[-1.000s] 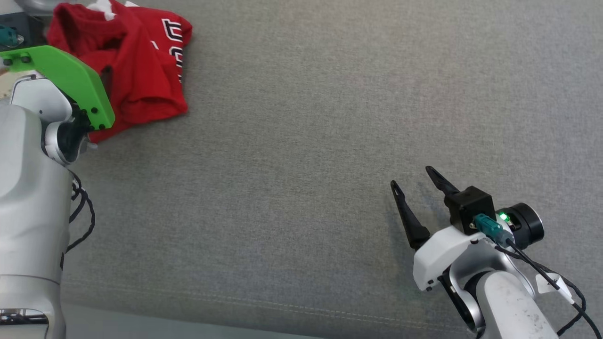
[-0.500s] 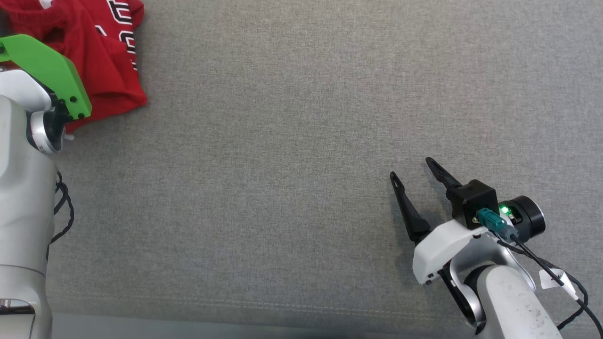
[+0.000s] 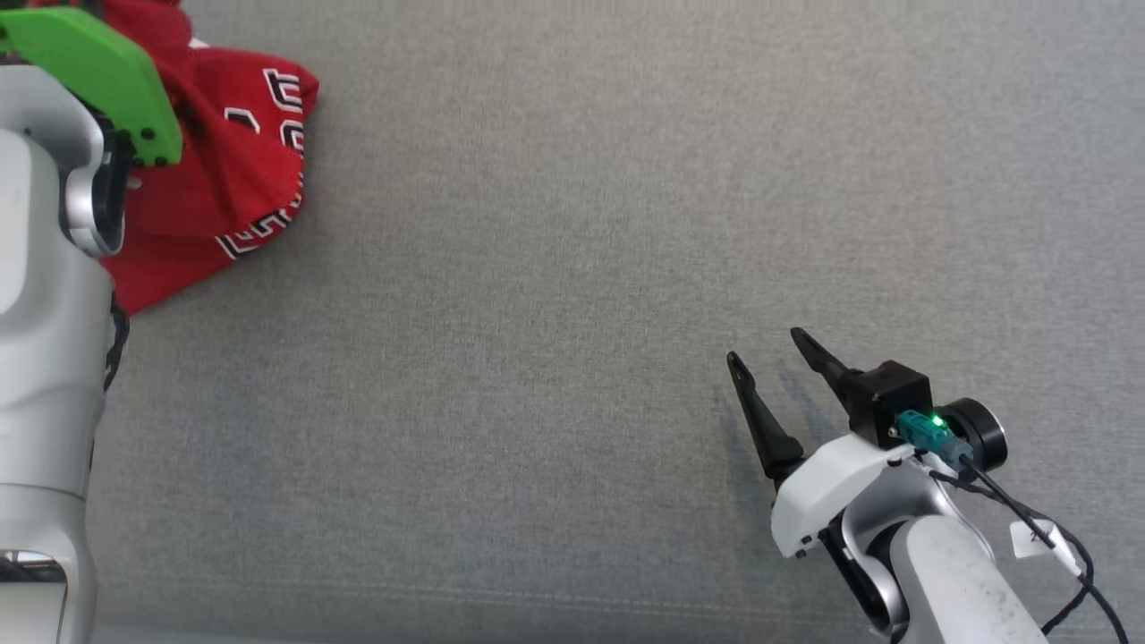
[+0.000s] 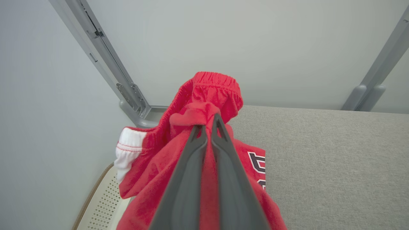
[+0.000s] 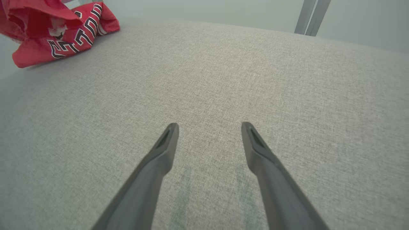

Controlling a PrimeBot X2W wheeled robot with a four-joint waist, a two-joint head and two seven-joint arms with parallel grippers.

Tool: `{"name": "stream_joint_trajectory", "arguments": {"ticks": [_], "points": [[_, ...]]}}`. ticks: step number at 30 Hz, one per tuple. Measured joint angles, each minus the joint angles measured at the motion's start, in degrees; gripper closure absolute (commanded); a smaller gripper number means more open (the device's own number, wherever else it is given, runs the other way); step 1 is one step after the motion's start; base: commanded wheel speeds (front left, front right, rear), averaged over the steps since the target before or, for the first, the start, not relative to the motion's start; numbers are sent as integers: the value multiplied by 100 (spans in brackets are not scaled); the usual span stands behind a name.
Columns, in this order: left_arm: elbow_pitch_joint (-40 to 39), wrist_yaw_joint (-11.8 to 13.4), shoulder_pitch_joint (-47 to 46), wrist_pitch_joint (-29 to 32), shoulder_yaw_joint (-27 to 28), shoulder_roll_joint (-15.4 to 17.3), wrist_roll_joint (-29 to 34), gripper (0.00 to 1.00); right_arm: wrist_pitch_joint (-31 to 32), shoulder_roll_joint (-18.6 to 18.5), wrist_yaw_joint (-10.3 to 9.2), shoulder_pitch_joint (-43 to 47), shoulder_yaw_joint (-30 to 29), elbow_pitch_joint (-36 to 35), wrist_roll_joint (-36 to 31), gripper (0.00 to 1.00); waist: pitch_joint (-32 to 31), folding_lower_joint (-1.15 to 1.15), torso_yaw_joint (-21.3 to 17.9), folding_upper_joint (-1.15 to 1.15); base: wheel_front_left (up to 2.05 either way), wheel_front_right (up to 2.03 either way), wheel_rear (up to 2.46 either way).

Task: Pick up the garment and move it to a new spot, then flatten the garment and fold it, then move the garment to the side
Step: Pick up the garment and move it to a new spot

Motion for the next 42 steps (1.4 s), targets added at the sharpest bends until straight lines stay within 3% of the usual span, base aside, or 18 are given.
{"name": "stream_joint_trajectory", "arguments": {"ticks": [7, 15, 19, 23, 32, 42], "points": [[-274, -330, -204, -168, -347, -154, 136, 100, -197, 1, 0, 8, 79, 310, 281, 0, -451, 0, -266, 0, 0, 0, 0], [-659, -694, -213, -218, -743, -511, 68, 100, -366, -1, 0, 4, 149, 554, 517, 0, -768, 0, -910, 0, 0, 0, 0], [-913, -826, -154, -222, -1123, -676, 19, 100, -441, -2, 0, -7, 155, 630, 612, 0, -856, 0, -1297, 0, 0, 0, 0], [-1250, -866, -129, -170, -1841, -680, -167, 100, -523, -4, 0, -33, 125, 684, 682, 0, -876, 0, -1700, 0, 0, 0, 0], [-2113, -883, -376, -208, -3783, -66, -1356, 100, -773, -9, 0, -158, 133, 856, 867, 0, -680, 0, -2521, 0, 0, 0, 0], [-959, -883, -400, -301, -5045, 639, -1314, 100, -916, -9, 0, -249, 390, 1034, 982, 0, -286, 0, -3005, 0, 0, 0, 0]]}}
